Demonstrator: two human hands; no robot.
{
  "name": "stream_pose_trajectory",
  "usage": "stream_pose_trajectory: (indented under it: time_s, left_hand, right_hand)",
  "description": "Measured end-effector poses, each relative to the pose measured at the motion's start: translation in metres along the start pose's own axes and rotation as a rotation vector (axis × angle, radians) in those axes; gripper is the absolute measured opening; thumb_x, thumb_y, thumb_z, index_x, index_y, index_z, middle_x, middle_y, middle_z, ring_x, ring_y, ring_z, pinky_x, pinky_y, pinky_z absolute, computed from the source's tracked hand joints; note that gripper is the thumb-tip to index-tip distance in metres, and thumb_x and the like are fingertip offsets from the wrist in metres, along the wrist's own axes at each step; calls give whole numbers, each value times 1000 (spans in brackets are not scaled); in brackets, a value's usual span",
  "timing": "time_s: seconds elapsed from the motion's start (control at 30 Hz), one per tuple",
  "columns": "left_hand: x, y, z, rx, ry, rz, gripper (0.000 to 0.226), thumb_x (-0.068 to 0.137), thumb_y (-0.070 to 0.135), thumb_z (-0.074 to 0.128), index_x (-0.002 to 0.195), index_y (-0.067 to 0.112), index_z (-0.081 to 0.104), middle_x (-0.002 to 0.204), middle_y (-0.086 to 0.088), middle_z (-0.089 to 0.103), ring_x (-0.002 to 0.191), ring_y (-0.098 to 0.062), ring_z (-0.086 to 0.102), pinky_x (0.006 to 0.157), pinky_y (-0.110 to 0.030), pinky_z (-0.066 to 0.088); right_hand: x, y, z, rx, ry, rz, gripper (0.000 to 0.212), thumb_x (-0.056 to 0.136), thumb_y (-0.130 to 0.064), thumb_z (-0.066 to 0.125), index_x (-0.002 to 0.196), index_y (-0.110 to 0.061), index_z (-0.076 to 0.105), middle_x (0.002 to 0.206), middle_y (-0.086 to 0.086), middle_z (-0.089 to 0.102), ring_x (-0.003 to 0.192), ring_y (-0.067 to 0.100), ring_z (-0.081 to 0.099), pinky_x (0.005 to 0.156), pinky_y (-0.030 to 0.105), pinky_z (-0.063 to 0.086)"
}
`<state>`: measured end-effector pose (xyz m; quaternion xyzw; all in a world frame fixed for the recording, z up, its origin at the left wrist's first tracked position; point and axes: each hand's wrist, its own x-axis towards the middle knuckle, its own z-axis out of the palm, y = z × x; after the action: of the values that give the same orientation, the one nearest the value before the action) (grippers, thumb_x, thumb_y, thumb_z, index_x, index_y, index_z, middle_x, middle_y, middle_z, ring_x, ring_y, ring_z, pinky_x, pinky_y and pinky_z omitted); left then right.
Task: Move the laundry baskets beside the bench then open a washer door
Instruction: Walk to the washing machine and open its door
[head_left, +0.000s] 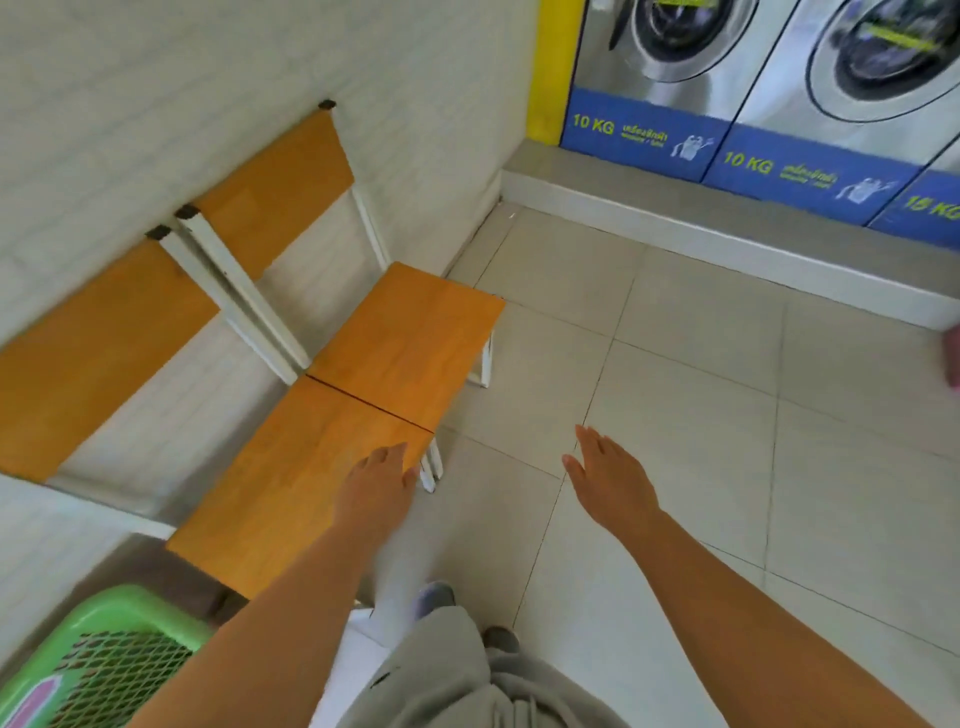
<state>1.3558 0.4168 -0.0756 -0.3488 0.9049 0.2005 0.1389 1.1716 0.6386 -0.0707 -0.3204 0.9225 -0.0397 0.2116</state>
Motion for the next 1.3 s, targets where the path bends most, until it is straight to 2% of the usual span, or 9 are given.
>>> stream_pose_trajectory:
  time_s: [0.07, 0.2, 0.33, 0.53, 0.8, 1.1, 1.3]
  left_hand:
    - [29, 20, -4, 29, 10, 32, 48, 102, 33, 34, 146, 14, 34, 145, -8, 44, 130, -27, 45, 105, -37, 39]
    - [99, 56, -12, 104, -53, 101, 44, 102, 25, 32, 144, 13, 36, 150, -9, 36, 132, -29, 39, 106, -38, 39]
    - [183, 97, -36, 29, 2, 113, 49, 102, 32, 34, 147, 14, 32, 145, -9, 44, 129, -28, 45, 103, -38, 41]
    - [323, 163, -100, 44, 53, 220, 45, 102, 31, 37, 142, 12, 39, 138, -11, 51, 121, -27, 52, 97, -34, 44]
    - [489, 263, -158, 70, 33, 303, 49, 102, 33, 34, 147, 12, 34, 145, -12, 44, 129, -31, 45, 103, -40, 42]
    - [665, 387, -211, 21, 93, 240, 48, 101, 32, 36, 145, 13, 36, 142, -13, 46, 126, -30, 48, 103, -41, 42]
    - [766, 446, -245, -30, 119, 190, 48, 101, 33, 36, 145, 14, 37, 142, -11, 47, 127, -29, 47, 103, -40, 41]
  right_hand:
    - [16, 18, -8, 32, 9, 47, 59, 104, -41, 23, 154, -14, 14, 161, 8, 20, 147, 24, 22, 119, 36, 21]
    - [66, 53, -29, 56, 38, 108, 58, 104, -41, 24, 154, -13, 16, 160, 9, 21, 146, 23, 23, 119, 35, 22]
    - [137, 78, -63, 63, 83, 148, 57, 104, -39, 25, 153, -11, 18, 159, 9, 24, 145, 23, 26, 117, 32, 22]
    - [258, 100, -137, 123, 147, 221, 56, 104, -39, 28, 152, -10, 22, 156, 10, 31, 142, 25, 32, 111, 35, 32]
    - [403, 158, -209, 212, 192, 305, 56, 103, -40, 29, 151, -12, 24, 156, 9, 31, 142, 26, 33, 112, 39, 31]
    - [606, 251, -319, 140, 215, 223, 55, 103, -40, 30, 149, -11, 30, 149, 10, 42, 135, 28, 43, 107, 40, 38]
    - [727, 284, -394, 151, 236, 204, 54, 102, -39, 35, 147, -10, 33, 147, 12, 44, 133, 31, 42, 106, 42, 36]
